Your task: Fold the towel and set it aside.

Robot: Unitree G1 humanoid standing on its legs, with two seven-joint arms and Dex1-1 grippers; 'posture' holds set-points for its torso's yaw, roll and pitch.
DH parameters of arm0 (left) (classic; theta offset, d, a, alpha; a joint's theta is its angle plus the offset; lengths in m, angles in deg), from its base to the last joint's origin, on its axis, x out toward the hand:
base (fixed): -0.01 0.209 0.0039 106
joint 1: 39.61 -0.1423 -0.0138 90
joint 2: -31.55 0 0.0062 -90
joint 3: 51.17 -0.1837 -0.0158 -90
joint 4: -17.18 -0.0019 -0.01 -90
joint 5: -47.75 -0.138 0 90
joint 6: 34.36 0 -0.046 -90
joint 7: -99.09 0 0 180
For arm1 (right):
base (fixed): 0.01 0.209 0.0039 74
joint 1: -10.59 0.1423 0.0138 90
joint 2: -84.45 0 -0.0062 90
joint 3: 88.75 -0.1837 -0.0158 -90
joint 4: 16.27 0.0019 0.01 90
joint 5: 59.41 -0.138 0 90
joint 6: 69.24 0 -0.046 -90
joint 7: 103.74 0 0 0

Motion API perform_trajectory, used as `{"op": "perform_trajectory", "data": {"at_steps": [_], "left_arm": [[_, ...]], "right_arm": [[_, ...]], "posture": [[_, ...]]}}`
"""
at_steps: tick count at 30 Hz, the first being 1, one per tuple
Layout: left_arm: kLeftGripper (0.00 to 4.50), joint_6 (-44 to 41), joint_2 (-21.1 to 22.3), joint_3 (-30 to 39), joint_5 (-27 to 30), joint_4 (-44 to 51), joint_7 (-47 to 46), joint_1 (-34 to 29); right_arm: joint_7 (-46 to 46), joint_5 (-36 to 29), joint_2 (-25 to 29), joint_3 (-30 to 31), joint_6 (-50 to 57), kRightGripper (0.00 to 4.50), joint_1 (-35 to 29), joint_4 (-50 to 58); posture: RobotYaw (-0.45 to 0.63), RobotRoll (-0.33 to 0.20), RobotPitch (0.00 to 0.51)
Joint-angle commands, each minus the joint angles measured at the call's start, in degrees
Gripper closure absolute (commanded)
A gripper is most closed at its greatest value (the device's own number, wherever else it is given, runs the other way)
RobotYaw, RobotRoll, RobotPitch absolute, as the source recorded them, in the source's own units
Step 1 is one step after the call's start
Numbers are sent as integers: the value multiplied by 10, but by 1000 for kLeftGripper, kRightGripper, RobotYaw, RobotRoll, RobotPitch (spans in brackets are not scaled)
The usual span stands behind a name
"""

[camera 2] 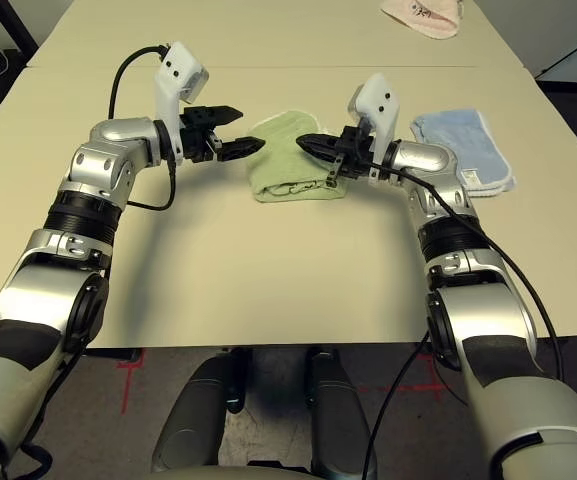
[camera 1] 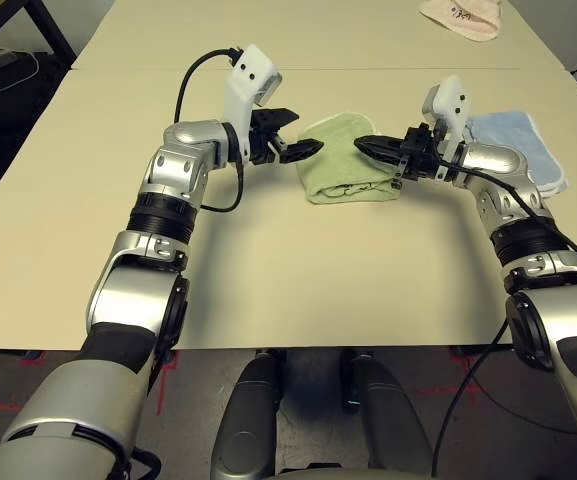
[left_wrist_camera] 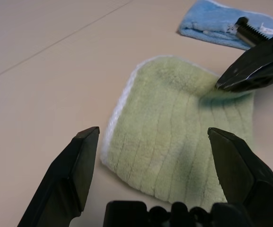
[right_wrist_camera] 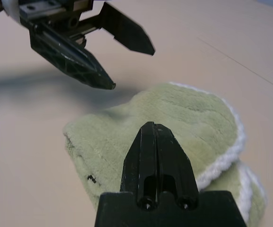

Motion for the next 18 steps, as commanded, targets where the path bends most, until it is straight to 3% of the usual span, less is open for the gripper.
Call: {"op": "perform_trajectory", "data": {"at_steps": [1, 7, 9, 12, 18], "left_arm": [[2, -9, 1, 1, 1, 25, -7, -19], [2, -10, 2, 2, 3, 33, -15, -25], [389, -18, 0, 6, 8, 27, -16, -19], [1346, -12, -1, 10, 7, 21, -24, -14], [3796, -3, -3, 18, 3, 13, -51, -10]], "right_arm": [[-4, -14, 11, -14, 21, 4500, -22, 35], [-11, -19, 16, -14, 38, 4500, -39, 66], [-13, -19, 16, -13, 41, 4500, -41, 70], [-15, -19, 15, -13, 44, 4500, -42, 75], [-17, -21, 15, -14, 49, 4500, -45, 83]], "posture": [[122, 0, 205], [118, 0, 205], [116, 0, 204], [115, 0, 204], [117, 0, 204]]}}
